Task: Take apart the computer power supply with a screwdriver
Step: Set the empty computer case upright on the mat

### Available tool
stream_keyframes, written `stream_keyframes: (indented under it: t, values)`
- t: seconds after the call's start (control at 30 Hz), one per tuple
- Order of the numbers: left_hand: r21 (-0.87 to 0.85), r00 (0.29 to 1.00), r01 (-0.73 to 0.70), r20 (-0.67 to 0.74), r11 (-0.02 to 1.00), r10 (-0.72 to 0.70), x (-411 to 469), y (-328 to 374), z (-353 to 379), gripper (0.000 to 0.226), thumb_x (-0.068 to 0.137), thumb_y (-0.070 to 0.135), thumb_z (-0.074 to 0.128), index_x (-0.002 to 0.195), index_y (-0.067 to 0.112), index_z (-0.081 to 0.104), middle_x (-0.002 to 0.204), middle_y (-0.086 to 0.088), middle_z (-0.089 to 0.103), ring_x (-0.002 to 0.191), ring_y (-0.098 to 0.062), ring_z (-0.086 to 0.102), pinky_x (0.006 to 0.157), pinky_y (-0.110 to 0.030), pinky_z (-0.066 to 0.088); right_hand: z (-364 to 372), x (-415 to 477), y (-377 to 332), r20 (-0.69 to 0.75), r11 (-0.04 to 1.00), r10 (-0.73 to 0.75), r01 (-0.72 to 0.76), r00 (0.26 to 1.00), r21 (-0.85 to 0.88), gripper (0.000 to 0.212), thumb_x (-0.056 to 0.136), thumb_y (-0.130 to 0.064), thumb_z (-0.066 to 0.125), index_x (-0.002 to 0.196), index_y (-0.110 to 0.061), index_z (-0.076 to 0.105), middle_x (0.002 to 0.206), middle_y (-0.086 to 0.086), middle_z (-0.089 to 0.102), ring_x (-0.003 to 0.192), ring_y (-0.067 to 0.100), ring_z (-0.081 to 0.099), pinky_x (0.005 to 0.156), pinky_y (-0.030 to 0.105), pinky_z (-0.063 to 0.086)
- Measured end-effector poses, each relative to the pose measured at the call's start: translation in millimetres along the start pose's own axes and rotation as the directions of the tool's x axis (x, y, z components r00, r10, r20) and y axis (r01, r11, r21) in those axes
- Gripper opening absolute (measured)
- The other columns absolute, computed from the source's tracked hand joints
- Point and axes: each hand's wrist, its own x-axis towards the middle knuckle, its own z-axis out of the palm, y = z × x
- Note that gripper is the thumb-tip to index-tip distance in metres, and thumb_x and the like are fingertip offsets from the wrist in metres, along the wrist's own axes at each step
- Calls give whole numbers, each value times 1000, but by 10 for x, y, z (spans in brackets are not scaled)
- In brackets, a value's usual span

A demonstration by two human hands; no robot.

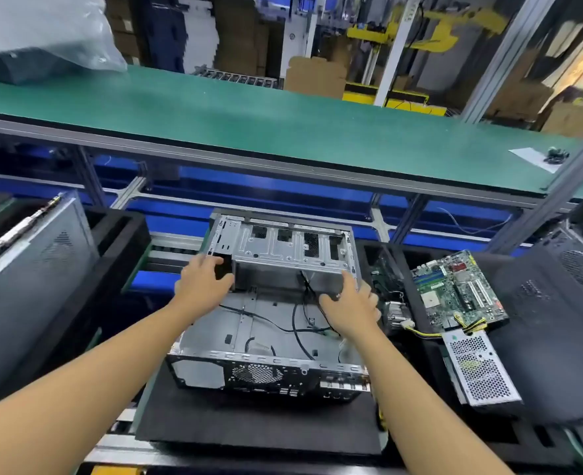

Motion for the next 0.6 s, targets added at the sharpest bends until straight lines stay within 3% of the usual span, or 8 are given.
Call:
stream_keyframes:
  t: [0.07, 0.13, 0.2, 0.27, 0.37, 0.47, 0.6]
  values:
    - [173, 996, 84, -21, 981, -82, 30, -31, 24, 65, 94, 36, 59, 152, 29, 30, 163, -8, 12, 142, -36, 27, 106, -50, 37, 19, 24, 53, -6, 985, 80, -80, 997, -152, 86, 92, -49, 53, 155, -26, -1, 161, 14, 3, 143, 39, 15, 110, 53, 24]
    - [208, 991, 113, 43, 972, -125, 38, -113, 65, 76, 96, 28, 56, 156, 36, 11, 164, -9, 3, 130, -40, 42, 93, -48, 47, 76, 51, 164, 26, 979, 127, -121, 992, -162, 92, 95, -42, 52, 155, -20, -14, 161, 16, 2, 139, 40, 28, 102, 50, 37]
    - [259, 998, 53, 30, 964, -63, 56, -216, 148, 84, 97, 16, 51, 157, 39, -4, 157, -9, 22, 93, -32, 60, 66, -38, 48, 151, 80, 287, -22, 959, 88, -90, 996, -268, 87, 99, -27, 48, 153, -14, -18, 161, 17, 9, 122, 34, 50, 81, 40, 47]
    - [320, 998, 40, -64, 947, -20, 83, -297, 174, 88, 96, 7, 48, 157, 33, -8, 133, -9, 48, 72, -23, 56, 54, -32, 40, 157, 113, 348, -76, 908, 10, -41, 997, -417, 82, 97, -12, 43, 153, -8, -16, 160, 16, 16, 95, 25, 64, 65, 31, 46]
    - [306, 987, 121, -142, 944, -81, 141, -315, 187, 76, 94, 6, 50, 157, 19, 9, 97, -7, 58, 70, -25, 54, 58, -36, 44, 187, 215, 400, -72, 833, -64, 14, 995, -554, 82, 95, -6, 44, 153, -3, -15, 159, 19, 19, 63, 17, 56, 52, 25, 42]
    - [370, 986, 129, -143, 920, -80, 111, -272, 220, 75, 94, 5, 50, 157, 9, 8, 103, -8, 62, 75, -25, 59, 59, -32, 42, 164, 318, 440, -58, 806, -101, 48, 993, -590, 83, 94, -2, 45, 153, -2, -14, 156, 22, 23, 56, 16, 49, 50, 24, 41]
    - [353, 978, 178, -169, 919, -124, -65, -269, 319, 83, 95, 7, 52, 155, -4, -6, 116, 1, 55, 95, -11, 61, 61, -19, 40, 104, 490, 481, -47, 788, -170, 108, 984, -606, 86, 92, 1, 47, 153, -4, -14, 149, 20, 30, 56, 17, 47, 47, 25, 37]
